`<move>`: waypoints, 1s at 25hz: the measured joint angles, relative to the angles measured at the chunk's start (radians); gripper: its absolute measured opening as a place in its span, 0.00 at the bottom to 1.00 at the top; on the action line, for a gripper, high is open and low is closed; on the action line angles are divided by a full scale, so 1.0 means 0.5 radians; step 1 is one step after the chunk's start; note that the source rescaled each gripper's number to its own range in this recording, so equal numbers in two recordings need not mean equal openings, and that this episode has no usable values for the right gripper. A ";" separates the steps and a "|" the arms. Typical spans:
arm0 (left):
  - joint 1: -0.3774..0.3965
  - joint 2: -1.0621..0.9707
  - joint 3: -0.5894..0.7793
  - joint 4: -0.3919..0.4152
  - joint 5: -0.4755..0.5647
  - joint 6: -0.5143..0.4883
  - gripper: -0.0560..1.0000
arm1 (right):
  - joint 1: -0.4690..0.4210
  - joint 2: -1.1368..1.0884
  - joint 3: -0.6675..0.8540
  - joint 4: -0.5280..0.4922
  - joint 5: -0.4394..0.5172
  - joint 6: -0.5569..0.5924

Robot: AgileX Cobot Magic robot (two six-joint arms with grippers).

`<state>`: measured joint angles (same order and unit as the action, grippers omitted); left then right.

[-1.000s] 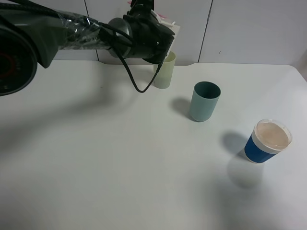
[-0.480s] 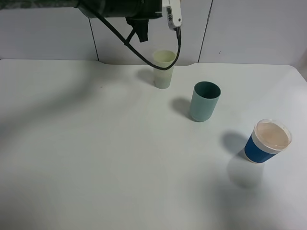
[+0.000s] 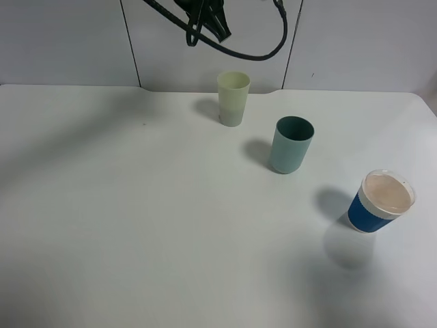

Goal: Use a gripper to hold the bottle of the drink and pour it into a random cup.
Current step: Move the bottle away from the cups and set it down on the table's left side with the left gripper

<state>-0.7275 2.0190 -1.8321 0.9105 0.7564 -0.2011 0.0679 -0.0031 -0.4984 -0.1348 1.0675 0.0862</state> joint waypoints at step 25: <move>0.152 -0.937 1.538 -1.027 -1.406 0.120 0.05 | 0.000 0.000 0.000 0.000 0.000 0.000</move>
<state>-0.6514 1.5506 -1.0630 0.3972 0.0532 -0.1412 0.0679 -0.0031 -0.4984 -0.1348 1.0675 0.0862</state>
